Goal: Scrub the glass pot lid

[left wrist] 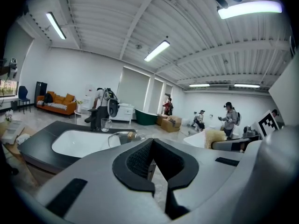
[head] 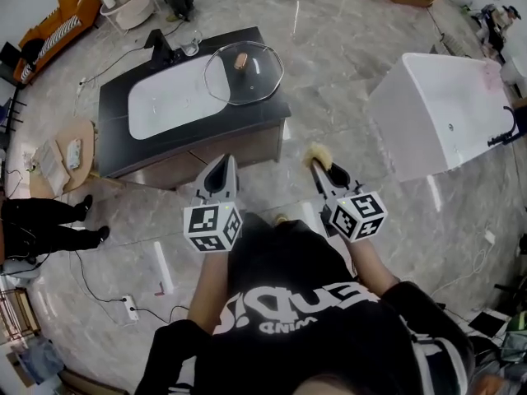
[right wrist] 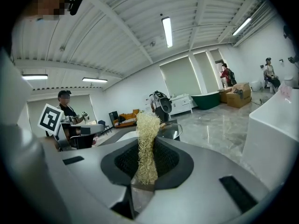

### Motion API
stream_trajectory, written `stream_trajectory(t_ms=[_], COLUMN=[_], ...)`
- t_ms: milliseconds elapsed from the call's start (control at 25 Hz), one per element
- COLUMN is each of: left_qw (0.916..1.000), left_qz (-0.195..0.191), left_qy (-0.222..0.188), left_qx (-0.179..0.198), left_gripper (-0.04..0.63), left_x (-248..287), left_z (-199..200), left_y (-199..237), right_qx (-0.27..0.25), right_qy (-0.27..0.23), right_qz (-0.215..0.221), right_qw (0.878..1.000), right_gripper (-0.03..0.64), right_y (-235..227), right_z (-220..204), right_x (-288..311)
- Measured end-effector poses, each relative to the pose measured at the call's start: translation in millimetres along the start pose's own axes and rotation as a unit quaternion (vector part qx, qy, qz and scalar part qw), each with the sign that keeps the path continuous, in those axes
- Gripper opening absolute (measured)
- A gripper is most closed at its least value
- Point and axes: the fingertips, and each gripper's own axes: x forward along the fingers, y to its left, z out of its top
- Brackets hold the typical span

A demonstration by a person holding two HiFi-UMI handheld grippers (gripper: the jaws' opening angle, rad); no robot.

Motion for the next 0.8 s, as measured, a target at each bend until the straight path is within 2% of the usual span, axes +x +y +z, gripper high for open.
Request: stream_trajectory(t_ms=[320,800], left_qw=[0.9998,0.9999], left_qz=[0.021,0.008], left_qy=[0.004,0.012], left_qx=[0.000,-0.001], left_gripper=[0.014,0.014], left_x=[27.5,100.0], left_z=[4.2,11.1], left_y=[15.5,51.7], right_qx=[0.004,0.009], right_qy=[0.008,0.010], right_qz=[0.022,0.014], right_qw=[1.000,1.000], right_gripper=[0.048,0.048], right_y=[-13.2,-46.1], right_z=[6.3,20.7], right_x=[31.9,103.4])
